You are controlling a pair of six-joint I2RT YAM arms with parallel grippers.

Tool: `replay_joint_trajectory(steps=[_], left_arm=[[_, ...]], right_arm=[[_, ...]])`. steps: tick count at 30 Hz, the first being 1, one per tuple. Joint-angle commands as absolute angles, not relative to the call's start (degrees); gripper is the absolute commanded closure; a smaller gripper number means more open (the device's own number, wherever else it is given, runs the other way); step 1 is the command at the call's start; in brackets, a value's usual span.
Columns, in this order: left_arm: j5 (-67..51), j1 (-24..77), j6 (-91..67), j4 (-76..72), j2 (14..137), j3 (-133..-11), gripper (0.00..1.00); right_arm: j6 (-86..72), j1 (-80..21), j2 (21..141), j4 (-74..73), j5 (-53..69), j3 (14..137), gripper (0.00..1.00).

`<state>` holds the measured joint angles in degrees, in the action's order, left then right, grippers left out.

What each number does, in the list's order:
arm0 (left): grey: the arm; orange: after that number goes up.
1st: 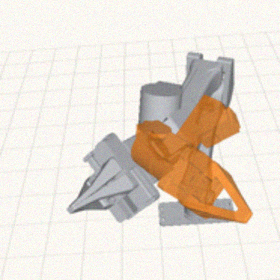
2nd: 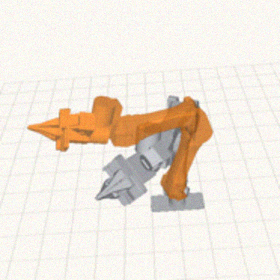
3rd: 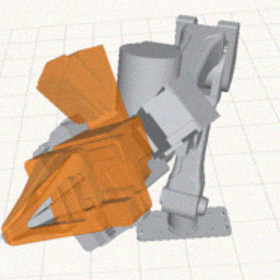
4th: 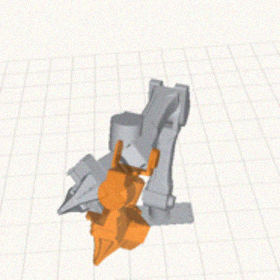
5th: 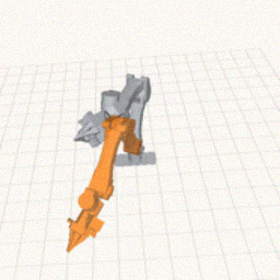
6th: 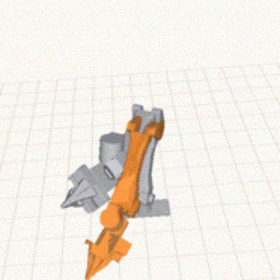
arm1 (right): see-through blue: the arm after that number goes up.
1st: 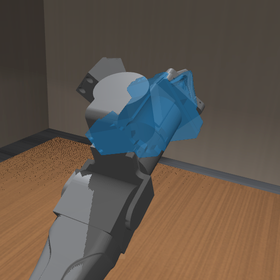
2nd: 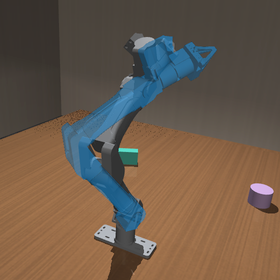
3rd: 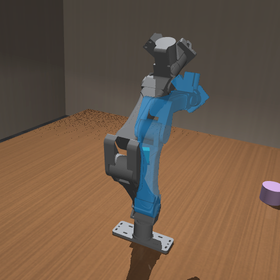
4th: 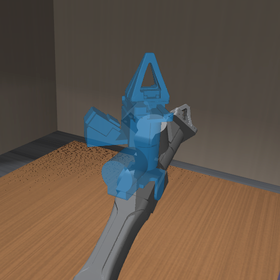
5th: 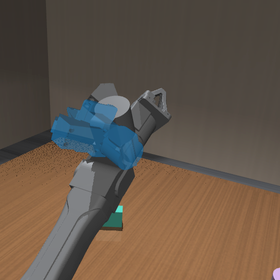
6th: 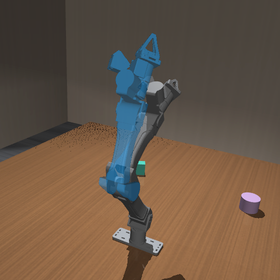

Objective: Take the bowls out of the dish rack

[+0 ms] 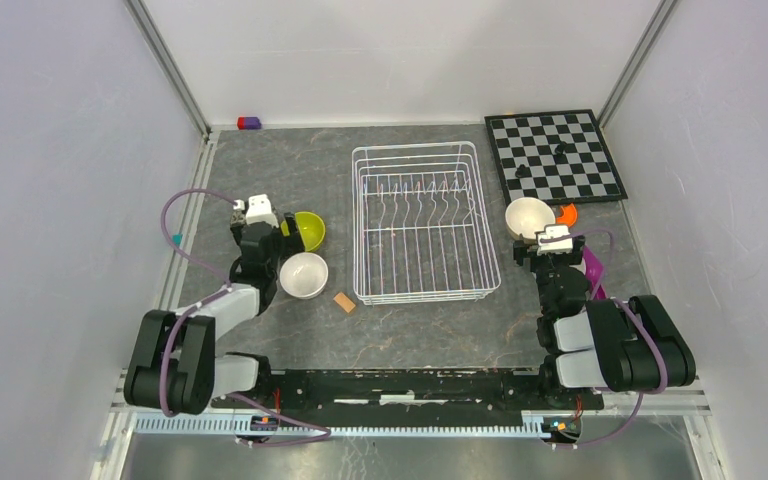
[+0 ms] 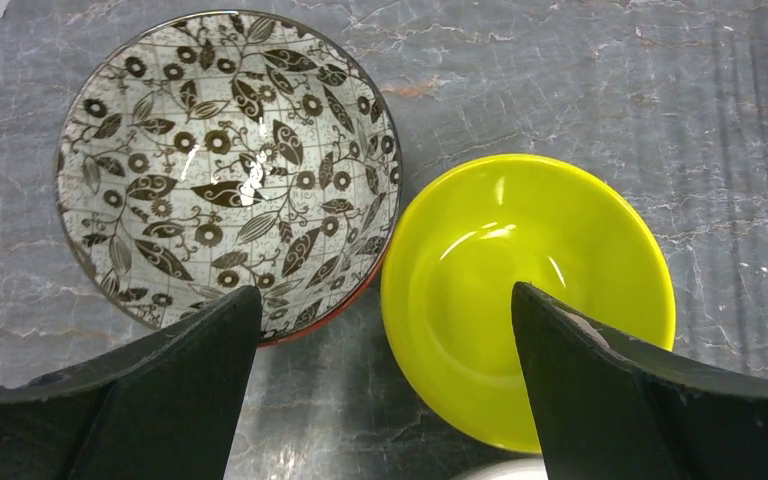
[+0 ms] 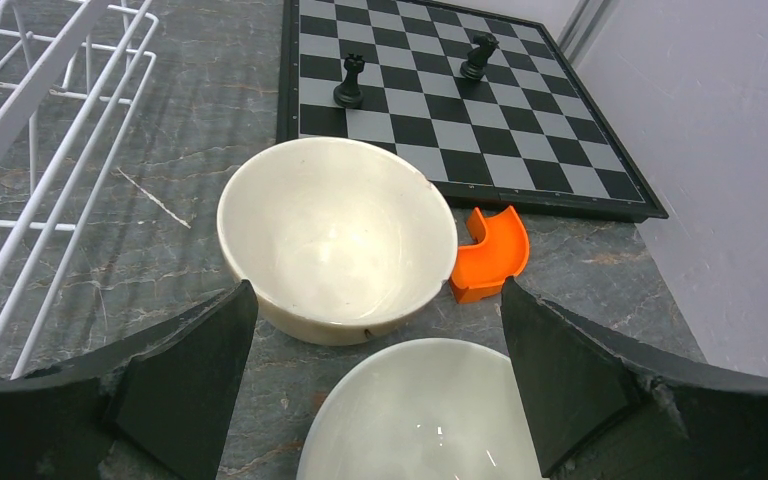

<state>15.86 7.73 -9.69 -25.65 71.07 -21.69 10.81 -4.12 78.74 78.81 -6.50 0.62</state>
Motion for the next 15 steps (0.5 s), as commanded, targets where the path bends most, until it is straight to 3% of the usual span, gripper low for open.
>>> replay_joint_trajectory(steps=[1,15], left_arm=[[13.37,6.97,-6.45,-39.38,74.96,-20.53,0.00],[9.47,6.51,-0.09,-46.15,76.11,-18.94,0.00]], right_arm=[[11.60,-4.12,79.08,81.98,-6.11,-5.10,0.02],[11.60,-4.09,79.01,81.96,-6.10,-5.14,0.02]])
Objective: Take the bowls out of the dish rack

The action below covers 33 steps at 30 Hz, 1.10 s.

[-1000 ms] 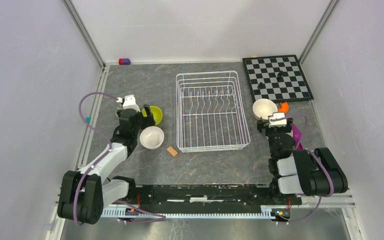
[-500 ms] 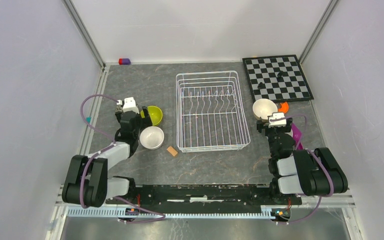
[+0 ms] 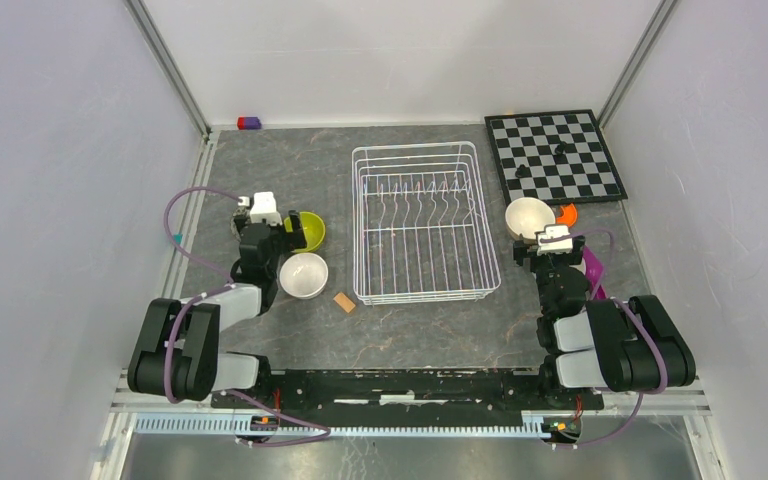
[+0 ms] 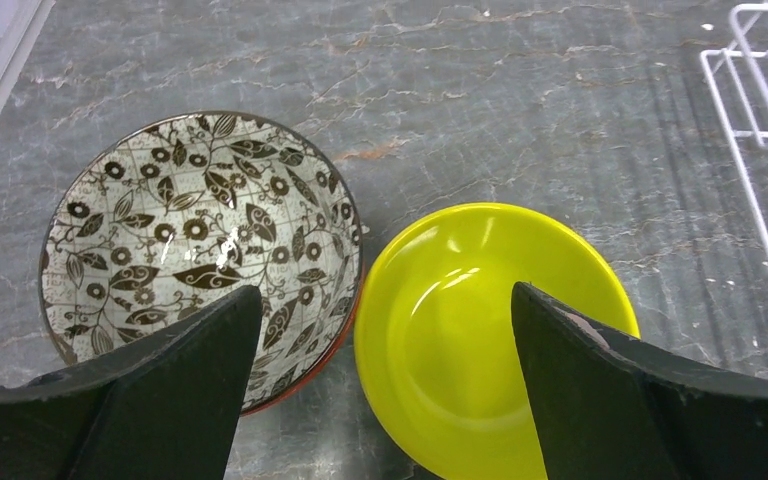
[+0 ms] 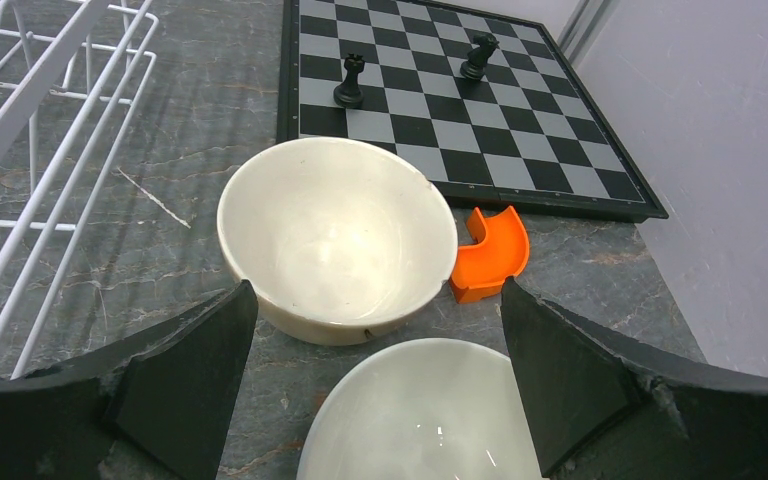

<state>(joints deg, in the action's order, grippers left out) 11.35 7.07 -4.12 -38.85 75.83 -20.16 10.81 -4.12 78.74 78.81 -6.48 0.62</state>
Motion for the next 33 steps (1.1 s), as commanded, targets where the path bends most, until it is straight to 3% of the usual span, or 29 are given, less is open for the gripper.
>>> replay_joint_trajectory(steps=[1,7,14,16,18,33], left_arm=[[8.80,6.34,0.66,-48.32,76.63,-17.98,0.00],[9.07,5.99,1.67,-61.36,84.53,-14.97,0.00],[9.28,5.54,1.15,-60.05,84.40,-15.48,0.00],[9.50,5.54,1.06,-60.36,84.51,-15.40,0.05],[9.94,5.67,1.02,-60.59,84.46,-15.25,0.00],[10.35,5.58,0.82,-60.21,84.40,-15.47,0.00]], right_arm=[[11.60,-4.04,79.06,81.96,-6.07,-5.11,0.02],[11.60,-4.05,79.02,81.94,-6.06,-5.10,0.02],[11.60,-4.07,79.01,81.98,-6.01,-5.10,0.02],[11.60,-4.06,79.01,81.98,-6.06,-5.14,0.02],[11.60,-4.09,79.06,81.97,-6.05,-5.10,0.02],[11.60,-4.06,79.01,81.96,-6.04,-5.12,0.02]])
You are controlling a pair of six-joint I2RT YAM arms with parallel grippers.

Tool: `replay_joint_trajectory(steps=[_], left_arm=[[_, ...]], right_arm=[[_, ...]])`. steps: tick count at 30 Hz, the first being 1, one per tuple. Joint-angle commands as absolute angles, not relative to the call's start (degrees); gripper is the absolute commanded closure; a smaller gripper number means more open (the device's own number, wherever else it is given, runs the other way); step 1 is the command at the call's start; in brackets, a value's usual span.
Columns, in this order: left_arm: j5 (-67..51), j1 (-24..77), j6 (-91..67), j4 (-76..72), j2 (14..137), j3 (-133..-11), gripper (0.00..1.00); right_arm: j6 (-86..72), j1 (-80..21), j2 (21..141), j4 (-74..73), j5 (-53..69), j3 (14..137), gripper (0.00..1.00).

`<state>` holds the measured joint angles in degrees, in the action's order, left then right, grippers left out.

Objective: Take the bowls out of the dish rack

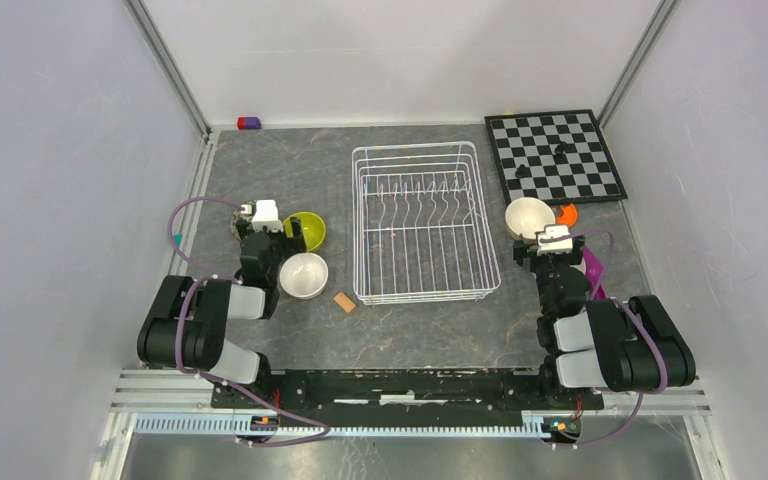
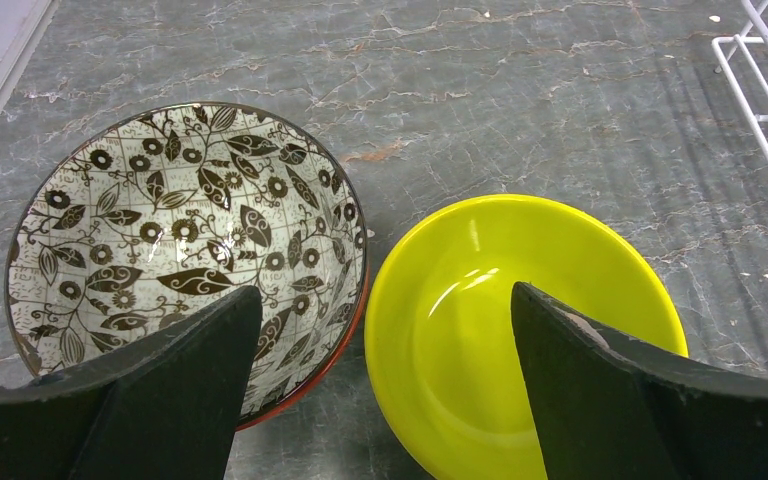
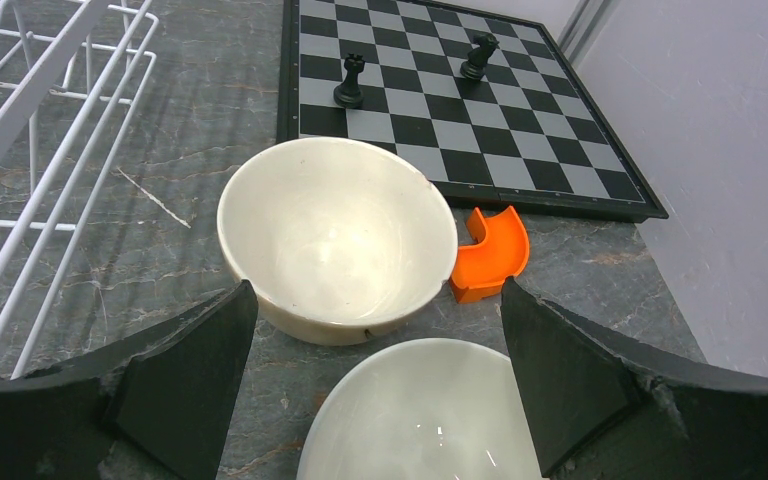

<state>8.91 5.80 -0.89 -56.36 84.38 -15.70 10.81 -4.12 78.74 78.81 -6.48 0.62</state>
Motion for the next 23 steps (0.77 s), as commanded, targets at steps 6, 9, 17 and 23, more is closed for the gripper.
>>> replay_joint_trajectory(steps=[6,9,17,23], left_arm=[[10.30,5.60,0.79,-60.11,84.43,-15.56,0.00],[10.37,5.56,0.78,-60.12,84.46,-15.56,0.00],[7.71,4.41,0.53,-58.18,84.63,-16.60,0.00],[7.14,4.11,0.58,-58.46,84.54,-16.40,0.00]], right_arm=[[11.60,-4.05,79.01,81.96,-6.06,-5.08,0.02],[11.60,-4.07,79.02,81.94,-6.05,-5.10,0.02],[11.60,-4.05,79.01,81.98,-6.06,-5.11,0.02],[11.60,-4.04,79.02,81.97,-6.06,-5.10,0.02]])
